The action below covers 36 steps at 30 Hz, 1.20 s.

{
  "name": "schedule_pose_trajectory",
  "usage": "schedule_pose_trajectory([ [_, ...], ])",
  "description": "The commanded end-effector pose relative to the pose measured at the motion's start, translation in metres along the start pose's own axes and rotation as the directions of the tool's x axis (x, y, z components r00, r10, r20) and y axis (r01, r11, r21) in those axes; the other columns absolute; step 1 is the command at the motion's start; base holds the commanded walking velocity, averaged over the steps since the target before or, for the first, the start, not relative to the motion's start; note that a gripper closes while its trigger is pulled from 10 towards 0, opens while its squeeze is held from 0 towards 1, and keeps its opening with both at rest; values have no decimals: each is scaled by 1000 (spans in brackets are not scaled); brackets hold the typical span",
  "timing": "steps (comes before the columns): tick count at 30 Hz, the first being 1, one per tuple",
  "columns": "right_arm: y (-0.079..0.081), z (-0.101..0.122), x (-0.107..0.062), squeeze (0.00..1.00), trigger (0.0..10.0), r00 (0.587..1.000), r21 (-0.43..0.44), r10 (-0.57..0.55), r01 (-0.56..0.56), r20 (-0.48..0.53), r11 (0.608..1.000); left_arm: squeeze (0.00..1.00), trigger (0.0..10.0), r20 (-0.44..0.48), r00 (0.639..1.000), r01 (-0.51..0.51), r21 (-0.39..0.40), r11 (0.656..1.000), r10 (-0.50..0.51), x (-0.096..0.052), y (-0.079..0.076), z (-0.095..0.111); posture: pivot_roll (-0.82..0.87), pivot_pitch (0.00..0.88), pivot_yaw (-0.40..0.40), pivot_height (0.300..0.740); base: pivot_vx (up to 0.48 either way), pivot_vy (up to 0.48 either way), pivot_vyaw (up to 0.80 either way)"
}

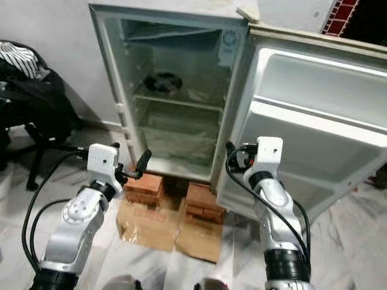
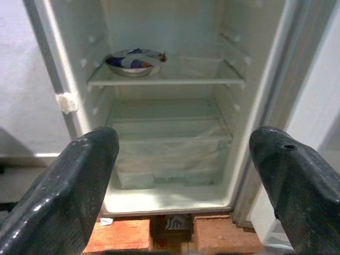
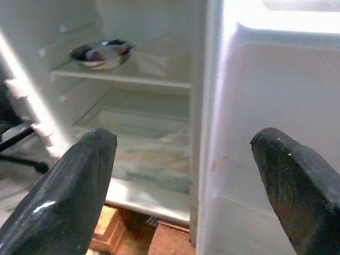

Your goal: Restocking fridge

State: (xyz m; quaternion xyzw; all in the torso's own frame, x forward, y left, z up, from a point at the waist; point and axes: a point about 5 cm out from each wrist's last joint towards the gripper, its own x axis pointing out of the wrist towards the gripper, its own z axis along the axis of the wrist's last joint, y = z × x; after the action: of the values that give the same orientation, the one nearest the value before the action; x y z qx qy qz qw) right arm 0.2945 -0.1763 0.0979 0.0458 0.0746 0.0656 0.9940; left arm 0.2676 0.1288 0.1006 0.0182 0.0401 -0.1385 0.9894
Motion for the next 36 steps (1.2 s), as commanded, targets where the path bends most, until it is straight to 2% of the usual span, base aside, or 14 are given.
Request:
schedule_pose_trajectory([
  [1, -1, -1, -2, 0, 10000, 999, -9, 28, -28, -22, 1000, 0, 10000, 16, 1000, 5, 0, 1000, -5, -1, 0, 4, 24, 0, -30, 740, 0, -465, 0],
  [4, -13, -11, -11, 0, 10000, 996, -64, -1, -5, -94, 998, 0, 10000, 16, 1000, 5, -1, 1000, -5, -1, -1, 4, 24, 0, -32, 740, 0, -467, 0],
  [5, -24, -17, -16, 0, 10000, 989, -67, -64, 55, -134, 996, 0, 10000, 14, 1000, 10, 4, 1000, -10, -2, -1, 3, 21, 0, -33, 740, 0, -469, 0],
  [7, -32, -21, -21, 0, 10000, 981, -17, -95, 93, -167, 995, 0, 10000, 11, 1000, 15, 3, 1000, -15, -2, -2, 3, 18, 0, -34, 740, 0, -469, 0],
  [8, -37, -25, -25, 0, 10000, 976, -33, -108, 104, -189, 994, 0, 10000, 11, 1000, 19, 2, 1000, -19, -2, -2, 2, 18, 0, -34, 740, 0, -469, 0],
  [10, -43, -29, -30, 0, 10000, 970, -72, -123, 110, -210, 991, 0, 10000, 11, 1000, 24, 2, 1000, -24, -2, -4, 2, 9, 0, -32, 740, 0, -469, 0],
  [17, -51, -33, -33, 0, 10000, 956, -92, -159, 141, -245, 986, 0, 10000, 13, 999, 34, 5, 999, -34, -1, -5, 3, 9, 0, -29, 740, 0, -469, 0],
  [21, -57, -36, -30, 0, 10000, 937, -134, -164, 128, -307, 983, 0, 10000, 11, 999, 34, 10, 999, -34, -2, -5, 3, 15, 0, -34, 740, 0, -469, 0],
  [26, -68, -31, -24, 0, 10000, 929, -163, -200, 155, -311, 974, 0, 10000, 7, 1000, 23, 13, 1000, -23, -3, -3, 3, 20, 0, -40, 740, 0, -469, 0],
  [30, -75, -16, -9, 0, 10000, 939, -168, -226, 187, -258, 968, 0, 10000, 0, 1000, 16, 17, 1000, -16, -3, -3, 3, 20, 0, -39, 740, 0, -469, 0],
  [33, -74, -7, 0, 0, 10000, 949, -152, -224, 194, -221, 969, 0, 10000, -7, 1000, 5, 19, 1000, -4, -2, -3, 2, 21, 0, -39, 740, 165, -156, 0],
  [34, -72, 3, 7, 0, 10000, 959, -136, -221, 199, -178, 971, 0, 10000, -6, 1000, -4, 15, 1000, 4, -2, -1, 2, 24, 0, -39, 740, 262, 0, 0],
  [36, -71, 7, 10, 0, 10000, 962, -128, -221, 202, -161, 971, 0, 10000, -5, 1000, -6, 12, 1000, 6, -2, -1, 2, 24, 0, -39, 740, 262, 0, 0],
])
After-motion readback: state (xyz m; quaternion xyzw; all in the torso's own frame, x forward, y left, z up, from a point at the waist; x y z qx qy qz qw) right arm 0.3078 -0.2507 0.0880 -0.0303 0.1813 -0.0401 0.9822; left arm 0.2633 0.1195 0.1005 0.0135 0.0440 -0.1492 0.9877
